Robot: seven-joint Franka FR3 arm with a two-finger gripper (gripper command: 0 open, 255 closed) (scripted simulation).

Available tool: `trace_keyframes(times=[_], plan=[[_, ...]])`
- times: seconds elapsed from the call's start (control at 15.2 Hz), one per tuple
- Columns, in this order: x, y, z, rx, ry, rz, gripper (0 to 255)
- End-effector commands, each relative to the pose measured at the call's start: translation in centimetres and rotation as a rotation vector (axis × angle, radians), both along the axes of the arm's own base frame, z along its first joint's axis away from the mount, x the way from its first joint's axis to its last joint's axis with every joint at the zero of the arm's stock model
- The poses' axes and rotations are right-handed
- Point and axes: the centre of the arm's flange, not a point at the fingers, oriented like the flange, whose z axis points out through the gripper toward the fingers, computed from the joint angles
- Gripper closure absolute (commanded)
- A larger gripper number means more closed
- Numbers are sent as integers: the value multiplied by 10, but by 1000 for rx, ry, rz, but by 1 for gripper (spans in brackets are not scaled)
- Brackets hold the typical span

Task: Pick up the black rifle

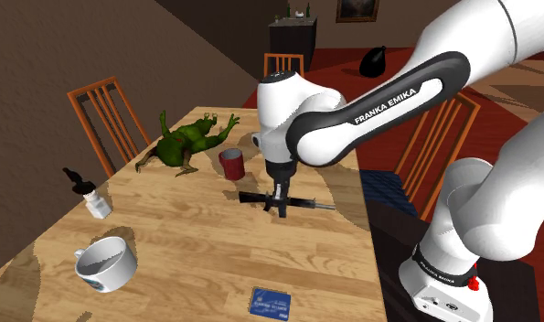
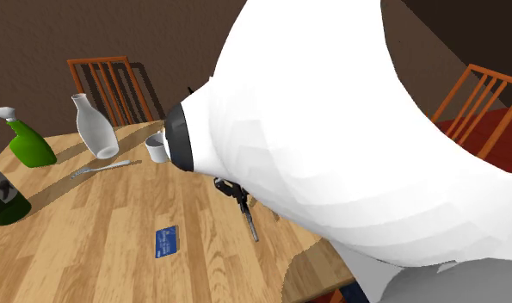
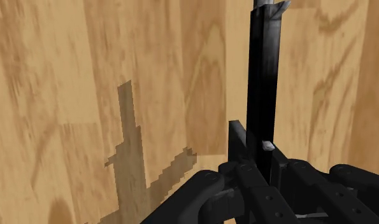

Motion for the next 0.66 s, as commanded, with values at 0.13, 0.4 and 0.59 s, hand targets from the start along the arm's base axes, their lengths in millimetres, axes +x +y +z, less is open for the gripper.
trace_keyframes(times=[0.13,0.4,0.59], plan=[[-1,0,22,0,0,0,255],[-1,0,44,0,0,0,255],[-1,0,50,0,0,0,255]])
